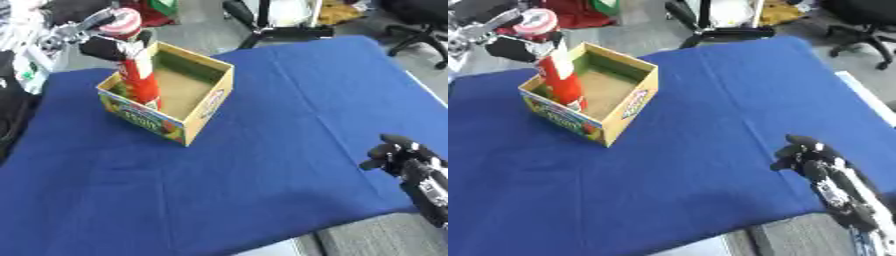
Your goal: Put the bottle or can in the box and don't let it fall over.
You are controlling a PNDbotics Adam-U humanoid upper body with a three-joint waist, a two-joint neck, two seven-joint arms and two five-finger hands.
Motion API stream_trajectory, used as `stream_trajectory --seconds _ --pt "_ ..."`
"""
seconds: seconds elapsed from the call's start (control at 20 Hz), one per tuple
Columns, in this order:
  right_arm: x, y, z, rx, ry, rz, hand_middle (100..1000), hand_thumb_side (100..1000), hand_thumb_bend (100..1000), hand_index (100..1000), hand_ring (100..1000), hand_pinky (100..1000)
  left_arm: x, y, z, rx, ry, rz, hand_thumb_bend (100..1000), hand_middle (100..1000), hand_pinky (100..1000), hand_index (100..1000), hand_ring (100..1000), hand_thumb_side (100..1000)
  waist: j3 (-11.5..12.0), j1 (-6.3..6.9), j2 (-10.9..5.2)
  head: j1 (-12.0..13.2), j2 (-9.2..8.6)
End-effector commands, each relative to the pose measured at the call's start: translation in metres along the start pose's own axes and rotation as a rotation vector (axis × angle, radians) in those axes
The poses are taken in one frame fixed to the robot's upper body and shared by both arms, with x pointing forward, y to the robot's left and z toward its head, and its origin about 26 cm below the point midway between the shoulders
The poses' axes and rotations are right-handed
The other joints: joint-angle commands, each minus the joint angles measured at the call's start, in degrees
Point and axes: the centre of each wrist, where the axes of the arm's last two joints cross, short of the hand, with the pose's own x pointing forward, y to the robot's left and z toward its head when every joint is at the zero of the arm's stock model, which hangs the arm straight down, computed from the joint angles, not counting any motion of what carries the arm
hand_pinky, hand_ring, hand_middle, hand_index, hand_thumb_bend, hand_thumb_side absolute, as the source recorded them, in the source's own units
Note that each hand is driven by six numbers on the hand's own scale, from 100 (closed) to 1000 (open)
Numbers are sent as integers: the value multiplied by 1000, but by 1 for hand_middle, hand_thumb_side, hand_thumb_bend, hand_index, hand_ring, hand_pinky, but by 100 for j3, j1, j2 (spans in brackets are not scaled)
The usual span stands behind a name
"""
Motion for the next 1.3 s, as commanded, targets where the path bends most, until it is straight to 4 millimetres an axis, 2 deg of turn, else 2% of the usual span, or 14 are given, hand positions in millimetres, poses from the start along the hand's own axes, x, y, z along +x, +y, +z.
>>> stream_trajectory --seconds 0.05,0.1,0.25,0.45,0.6,0.75,0.85,1.0,1.15,1.3 --pt "4 -5 0 -2 -6 25 685 592 100 883 648 722 -6 30 10 81 0 9 100 1000 966 1000 1000 633 38 -23 -66 -21 -74" --pt "4 -5 1 -4 -4 27 685 592 100 883 648 722 -6 36 14 107 -4 28 100 993 948 1000 1000 575 63 -22 -71 -25 -78" --pt "4 -7 4 -15 3 34 685 591 100 883 648 722 -4 62 33 209 -25 108 100 938 891 1000 992 517 148 -8 -93 -59 -78" --pt "5 -9 7 -29 12 46 685 588 100 883 648 723 18 96 76 360 -81 285 100 899 837 1000 971 516 273 3 -115 -104 -63" --pt "5 -10 10 -41 16 56 685 589 100 883 648 723 47 94 112 421 -112 468 100 865 783 1000 948 540 386 -14 -98 -114 -45" --pt "5 -10 13 -55 21 64 684 592 100 883 647 722 78 69 139 436 -112 647 100 844 735 1000 933 574 492 -29 -70 -107 -27" --pt "5 -10 14 -63 22 67 684 592 100 883 647 722 95 41 155 426 -83 768 100 826 702 1000 920 607 543 -43 -51 -101 9" --pt "4 -10 18 -76 29 69 683 595 100 883 646 722 112 -7 174 376 10 921 100 814 666 1000 912 710 622 -76 -45 -77 45" --pt "2 -7 19 -80 32 61 683 597 100 883 646 721 126 -52 183 376 120 1062 100 800 638 1000 899 785 719 -127 -59 15 127" --pt "0 -5 19 -71 33 48 683 596 100 883 646 722 135 -86 181 391 220 1182 100 794 627 1000 893 857 775 -154 -105 170 189"
